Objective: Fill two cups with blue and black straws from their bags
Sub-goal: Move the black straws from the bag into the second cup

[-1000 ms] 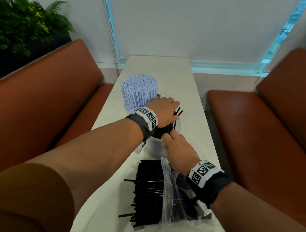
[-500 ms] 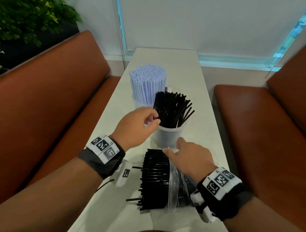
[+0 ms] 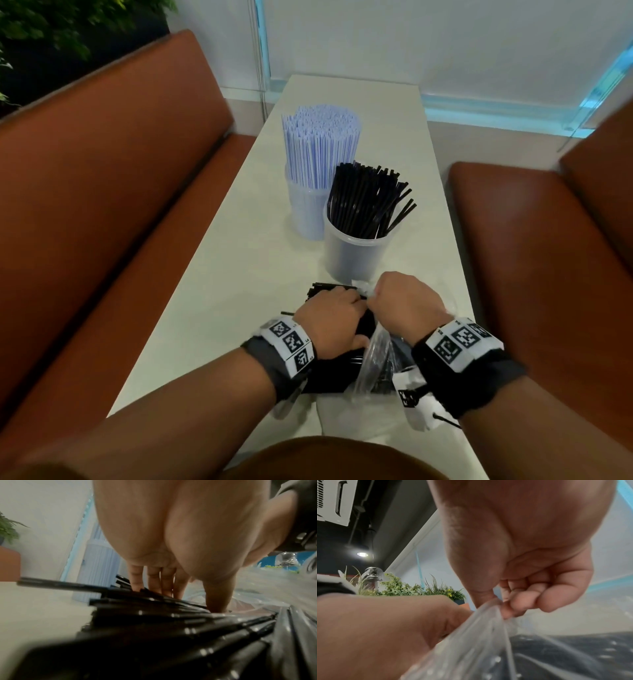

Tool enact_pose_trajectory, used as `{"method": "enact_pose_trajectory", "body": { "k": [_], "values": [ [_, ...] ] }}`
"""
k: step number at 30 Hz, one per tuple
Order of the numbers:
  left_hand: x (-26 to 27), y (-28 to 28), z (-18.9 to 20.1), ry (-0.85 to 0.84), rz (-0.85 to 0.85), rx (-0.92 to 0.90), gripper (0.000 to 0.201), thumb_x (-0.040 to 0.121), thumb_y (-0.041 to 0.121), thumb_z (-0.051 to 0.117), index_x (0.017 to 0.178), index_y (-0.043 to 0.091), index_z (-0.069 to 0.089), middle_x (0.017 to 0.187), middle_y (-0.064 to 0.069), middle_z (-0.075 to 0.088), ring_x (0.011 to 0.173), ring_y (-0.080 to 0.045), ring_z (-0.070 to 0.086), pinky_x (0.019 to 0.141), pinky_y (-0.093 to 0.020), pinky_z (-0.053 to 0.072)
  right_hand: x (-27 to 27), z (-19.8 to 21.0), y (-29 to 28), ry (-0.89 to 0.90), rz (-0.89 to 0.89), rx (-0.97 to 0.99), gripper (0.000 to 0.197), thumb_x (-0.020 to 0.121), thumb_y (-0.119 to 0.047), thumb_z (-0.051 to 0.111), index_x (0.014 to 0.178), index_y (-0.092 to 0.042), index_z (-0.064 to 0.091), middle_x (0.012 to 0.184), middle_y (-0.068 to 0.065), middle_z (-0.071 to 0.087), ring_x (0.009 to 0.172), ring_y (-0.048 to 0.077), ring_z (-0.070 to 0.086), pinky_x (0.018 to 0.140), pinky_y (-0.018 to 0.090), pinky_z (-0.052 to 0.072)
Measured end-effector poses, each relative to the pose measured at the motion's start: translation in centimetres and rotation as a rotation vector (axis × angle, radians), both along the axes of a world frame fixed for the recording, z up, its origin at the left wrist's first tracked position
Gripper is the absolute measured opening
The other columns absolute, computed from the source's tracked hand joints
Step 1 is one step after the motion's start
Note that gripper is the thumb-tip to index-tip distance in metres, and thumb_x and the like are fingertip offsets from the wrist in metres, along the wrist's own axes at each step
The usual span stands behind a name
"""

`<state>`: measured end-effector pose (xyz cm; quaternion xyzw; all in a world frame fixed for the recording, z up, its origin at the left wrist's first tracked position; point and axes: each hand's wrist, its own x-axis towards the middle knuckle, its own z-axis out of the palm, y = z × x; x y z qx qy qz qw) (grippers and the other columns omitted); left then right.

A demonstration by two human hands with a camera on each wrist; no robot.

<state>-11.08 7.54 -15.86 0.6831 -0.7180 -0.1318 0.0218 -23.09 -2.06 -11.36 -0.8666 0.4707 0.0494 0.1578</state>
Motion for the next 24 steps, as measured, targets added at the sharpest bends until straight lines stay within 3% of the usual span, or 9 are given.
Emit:
{"method": "enact_pose_trajectory", "body": {
  "k": [4, 8, 11, 17, 21, 24],
  "values": [
    [-0.8, -0.6, 0.0, -0.006, -0.004, 0.005, 0.051, 0.096, 0.038, 0.057, 0.137, 0.009, 0.051, 0.130, -0.010, 0.055, 0.116, -0.030, 0.053, 0.092, -0.041, 0.047, -0.3, 0.4, 0.1, -0.039, -0.011, 0.009, 0.015, 0.088, -0.028, 0.055, 0.099, -0.021, 0.059, 0.093, 0.000, 0.066, 0.086, 0.024, 0.063, 0.072, 0.035, 0.050],
    [-0.9, -0.9, 0.4, -0.036, -0.011, -0.002, 0.043, 0.099, 0.030, 0.054, 0.136, 0.009, 0.053, 0.131, -0.010, 0.056, 0.117, -0.030, 0.054, 0.092, -0.039, 0.047, -1.0, 0.1, 0.1, -0.116, 0.012, 0.030, 0.012, 0.087, -0.032, 0.053, 0.098, -0.032, 0.049, 0.080, -0.007, 0.061, 0.077, 0.018, 0.059, 0.066, 0.035, 0.043],
    [-0.3, -0.7, 1.1, -0.120, -0.011, -0.033, 0.032, 0.098, 0.021, 0.050, 0.127, 0.009, 0.056, 0.122, -0.010, 0.058, 0.109, -0.030, 0.057, 0.082, -0.039, 0.047, -0.9, -0.1, -0.3, -0.138, -0.003, 0.016, 0.005, 0.084, -0.034, 0.053, 0.089, -0.034, 0.052, 0.076, -0.012, 0.058, 0.073, 0.010, 0.056, 0.060, 0.030, 0.038],
    [3.9, 2.0, 2.1, -0.258, 0.002, -0.032, 0.019, 0.096, 0.019, 0.047, 0.114, 0.012, 0.050, 0.105, -0.009, 0.065, 0.089, -0.031, 0.062, 0.071, -0.035, 0.032, -1.4, -0.2, -1.3, -0.183, -0.054, 0.000, 0.007, 0.084, -0.040, 0.050, 0.089, -0.039, 0.054, 0.077, -0.016, 0.060, 0.070, 0.002, 0.053, 0.056, 0.028, 0.034],
    [8.6, 5.0, 2.3, -0.272, 0.037, -0.028, 0.030, 0.100, 0.025, 0.045, 0.129, 0.019, 0.048, 0.111, -0.003, 0.061, 0.094, -0.026, 0.060, 0.076, -0.037, 0.043, -1.9, -0.7, -1.9, -0.184, -0.062, 0.015, 0.007, 0.091, -0.043, 0.049, 0.092, -0.042, 0.056, 0.079, -0.016, 0.062, 0.074, 0.005, 0.057, 0.067, 0.032, 0.043],
    [11.4, 6.9, 2.5, -0.220, 0.132, -0.044, 0.026, 0.101, 0.031, 0.045, 0.126, 0.023, 0.050, 0.108, 0.001, 0.061, 0.092, -0.023, 0.060, 0.076, -0.037, 0.045, -1.4, -0.8, -1.8, -0.225, -0.049, 0.018, 0.026, 0.096, -0.053, 0.044, 0.087, -0.036, 0.060, 0.077, -0.014, 0.063, 0.075, 0.009, 0.060, 0.067, 0.033, 0.045]
  ]
}}
